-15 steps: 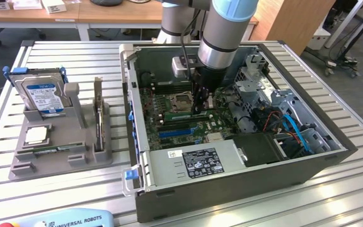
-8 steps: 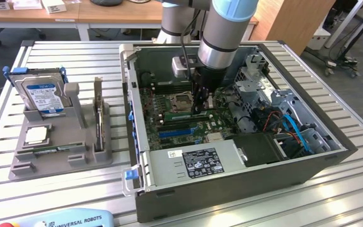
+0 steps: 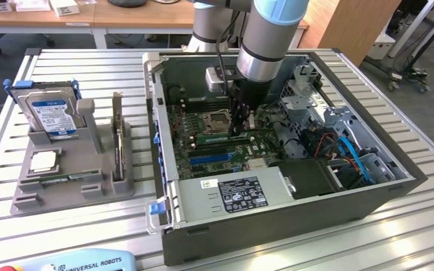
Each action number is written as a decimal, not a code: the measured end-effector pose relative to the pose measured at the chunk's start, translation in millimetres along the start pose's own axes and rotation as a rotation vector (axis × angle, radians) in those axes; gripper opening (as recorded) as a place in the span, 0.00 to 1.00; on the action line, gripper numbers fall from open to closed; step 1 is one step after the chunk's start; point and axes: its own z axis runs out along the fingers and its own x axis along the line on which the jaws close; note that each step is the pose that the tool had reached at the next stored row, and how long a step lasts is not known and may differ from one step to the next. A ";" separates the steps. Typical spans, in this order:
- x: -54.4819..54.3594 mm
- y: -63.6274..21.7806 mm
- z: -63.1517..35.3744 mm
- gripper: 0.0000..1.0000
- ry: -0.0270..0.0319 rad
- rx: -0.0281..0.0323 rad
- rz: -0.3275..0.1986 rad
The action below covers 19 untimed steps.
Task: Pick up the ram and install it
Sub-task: 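Insert the ram into the slot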
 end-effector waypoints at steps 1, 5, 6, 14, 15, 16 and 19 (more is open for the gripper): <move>0.0 0.0 0.0 0.12 0.0000 0.0000 0.000; -0.1 0.0 0.3 0.12 -0.0003 0.0001 0.000; -0.2 0.0 0.6 0.12 -0.0006 0.0002 0.000; -0.1 0.0 1.2 0.12 -0.0002 0.0000 0.000; -0.1 0.0 1.2 0.12 -0.0002 0.0001 0.000; -0.1 0.0 1.2 0.12 -0.0003 0.0001 0.000; -0.1 0.0 1.6 0.12 -0.0003 0.0001 0.000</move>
